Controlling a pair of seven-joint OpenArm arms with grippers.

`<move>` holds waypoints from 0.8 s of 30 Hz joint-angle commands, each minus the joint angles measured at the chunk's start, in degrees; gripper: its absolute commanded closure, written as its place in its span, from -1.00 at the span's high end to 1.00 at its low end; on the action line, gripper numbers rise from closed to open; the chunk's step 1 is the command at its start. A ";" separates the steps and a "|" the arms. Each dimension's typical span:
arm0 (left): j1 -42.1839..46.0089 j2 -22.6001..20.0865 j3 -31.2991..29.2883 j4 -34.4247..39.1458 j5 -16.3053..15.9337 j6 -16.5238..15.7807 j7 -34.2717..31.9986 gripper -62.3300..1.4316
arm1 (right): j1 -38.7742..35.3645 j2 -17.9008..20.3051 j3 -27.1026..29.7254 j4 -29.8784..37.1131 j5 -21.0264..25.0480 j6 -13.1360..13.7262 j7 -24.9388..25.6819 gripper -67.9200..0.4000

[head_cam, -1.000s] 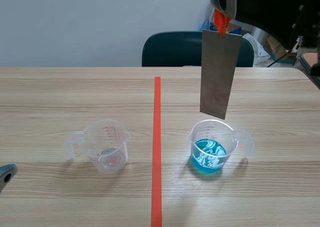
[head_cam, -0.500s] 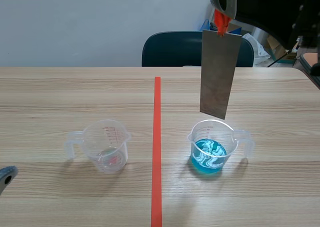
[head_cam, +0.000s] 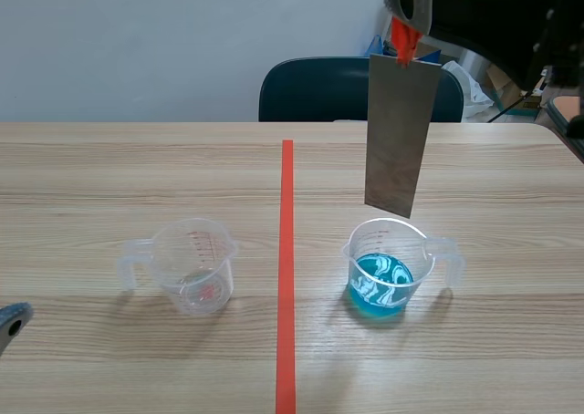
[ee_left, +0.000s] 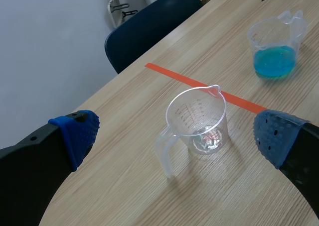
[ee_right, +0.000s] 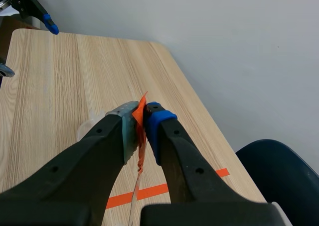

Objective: Do the redox reaction experiment

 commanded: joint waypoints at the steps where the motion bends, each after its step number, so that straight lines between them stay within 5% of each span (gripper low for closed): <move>1: -0.02 0.44 -0.24 0.46 -0.52 0.24 -0.94 1.00 | 0.81 -0.02 0.87 0.50 1.07 0.35 1.05 -0.97; 24: -0.02 0.46 -0.24 0.46 -0.52 0.24 0.07 1.00 | 0.81 -0.02 0.87 0.50 1.03 0.35 1.03 -0.97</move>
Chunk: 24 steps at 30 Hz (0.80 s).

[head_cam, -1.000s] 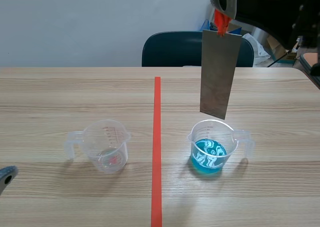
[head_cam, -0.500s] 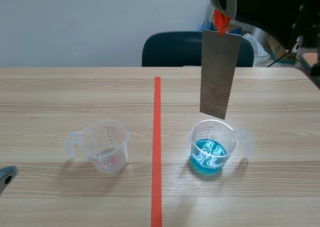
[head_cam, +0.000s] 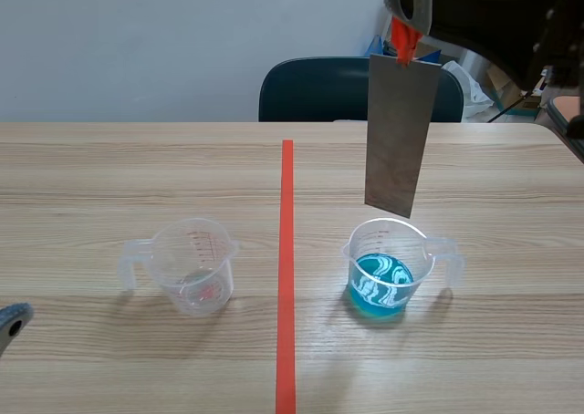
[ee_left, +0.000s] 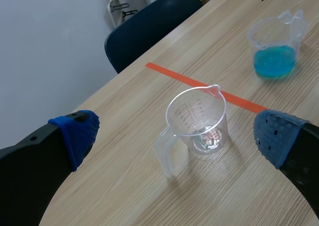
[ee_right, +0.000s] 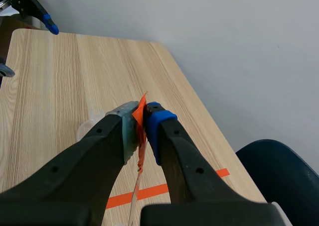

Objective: Do the redox reaction experiment

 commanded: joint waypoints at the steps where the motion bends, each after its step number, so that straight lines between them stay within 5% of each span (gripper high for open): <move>1: -0.02 0.46 -0.24 0.46 -0.50 0.24 -0.07 1.00 | 0.81 -0.02 0.87 0.50 1.03 0.35 1.03 -0.97; 24: -0.04 0.46 -0.24 0.46 -0.50 0.24 0.28 1.00 | 0.85 -0.79 0.87 0.46 0.76 0.35 0.52 -0.97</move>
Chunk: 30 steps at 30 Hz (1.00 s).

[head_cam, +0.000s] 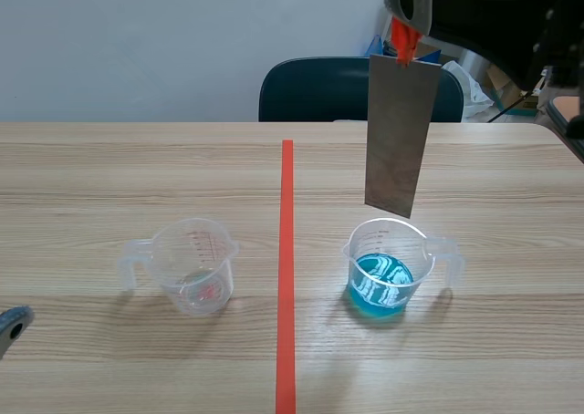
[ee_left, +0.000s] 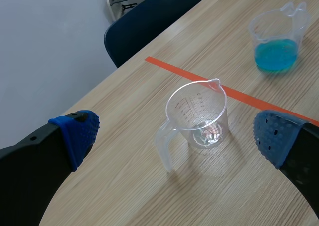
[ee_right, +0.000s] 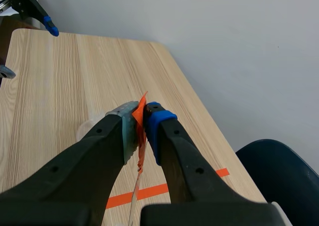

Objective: Do the redox reaction experiment

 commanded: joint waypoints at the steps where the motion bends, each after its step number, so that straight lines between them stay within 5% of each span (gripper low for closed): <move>1: -0.04 0.46 -0.24 0.46 -0.50 0.24 -0.76 1.00 | 0.85 -1.09 0.87 0.46 0.74 0.35 0.35 -0.97; 9: -0.04 0.46 -0.24 0.46 -0.50 0.22 -0.79 1.00 | 4.26 -3.78 -1.36 0.44 0.37 0.35 -2.78 -0.97; 30: -0.04 0.46 -0.24 0.46 -0.35 0.24 -0.76 1.00 | 25.86 -15.43 -23.43 -6.84 -0.57 0.35 -9.03 -0.97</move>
